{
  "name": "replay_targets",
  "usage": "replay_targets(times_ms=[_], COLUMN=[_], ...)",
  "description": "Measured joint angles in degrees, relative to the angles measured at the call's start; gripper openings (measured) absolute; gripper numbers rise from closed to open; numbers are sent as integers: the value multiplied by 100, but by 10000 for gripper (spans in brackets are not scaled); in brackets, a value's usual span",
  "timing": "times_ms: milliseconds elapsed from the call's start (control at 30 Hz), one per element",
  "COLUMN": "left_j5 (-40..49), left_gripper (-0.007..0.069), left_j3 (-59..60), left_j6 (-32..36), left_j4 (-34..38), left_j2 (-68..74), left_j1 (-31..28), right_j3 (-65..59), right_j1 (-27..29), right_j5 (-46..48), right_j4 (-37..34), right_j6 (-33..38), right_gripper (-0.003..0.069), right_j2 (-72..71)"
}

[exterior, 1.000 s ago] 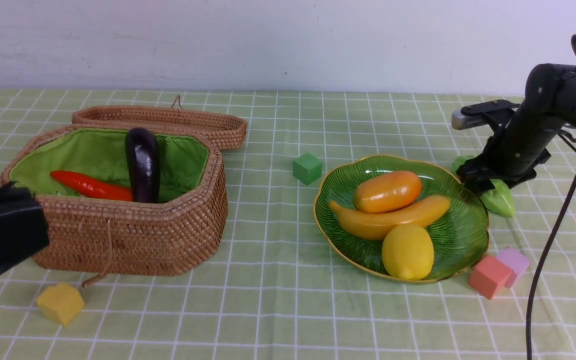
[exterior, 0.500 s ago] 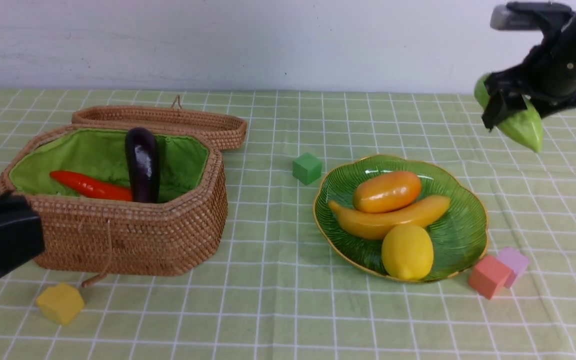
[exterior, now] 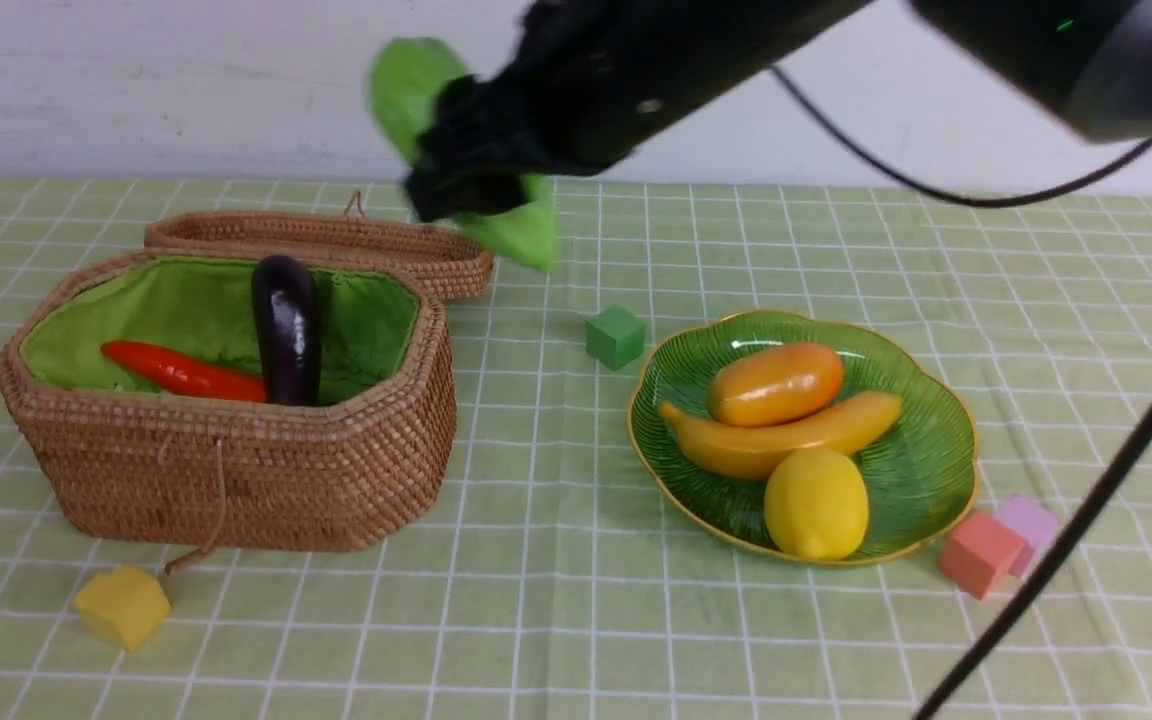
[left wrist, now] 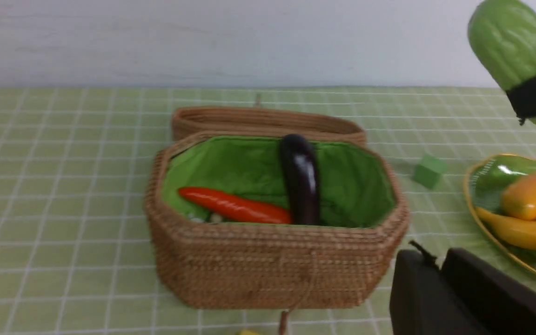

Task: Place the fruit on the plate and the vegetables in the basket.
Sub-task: Take a chayote with your right arm and place it on the basket on the left.

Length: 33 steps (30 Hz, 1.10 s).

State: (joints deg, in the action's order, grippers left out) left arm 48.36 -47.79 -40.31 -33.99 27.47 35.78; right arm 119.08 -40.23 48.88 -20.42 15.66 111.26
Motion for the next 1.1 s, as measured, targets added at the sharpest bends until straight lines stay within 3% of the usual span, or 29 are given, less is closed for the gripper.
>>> replay_targets(times_ms=[233, 500, 733, 933, 1000, 1100], left_j5=[566, 754, 754, 754, 743, 680], left_gripper=[70, 70, 72, 74, 74, 74], left_j3=[0, 0, 0, 0, 0, 0], left_j6=[-284, -298, -298, -298, -298, -298], left_j4=[-234, -234, -222, -193, -170, -138], left_j2=[0, 0, 0, 0, 0, 0], left_j1=[0, 0, 0, 0, 0, 0], right_j3=[0, 0, 0, 0, 0, 0], right_j1=[-1057, -1195, -1189, -1102, -1027, -921], right_j5=[-2032, -3497, -3944, -4072, -4098, -3997], right_j4=[-267, -278, -178, -133, -127, -127], right_j6=[879, 1709, 1945, 1975, 1979, 1979], right_gripper=[461, 461, 467, 654, 673, 647], right_j2=[642, 1212, 1483, 1528, 1528, 1517])
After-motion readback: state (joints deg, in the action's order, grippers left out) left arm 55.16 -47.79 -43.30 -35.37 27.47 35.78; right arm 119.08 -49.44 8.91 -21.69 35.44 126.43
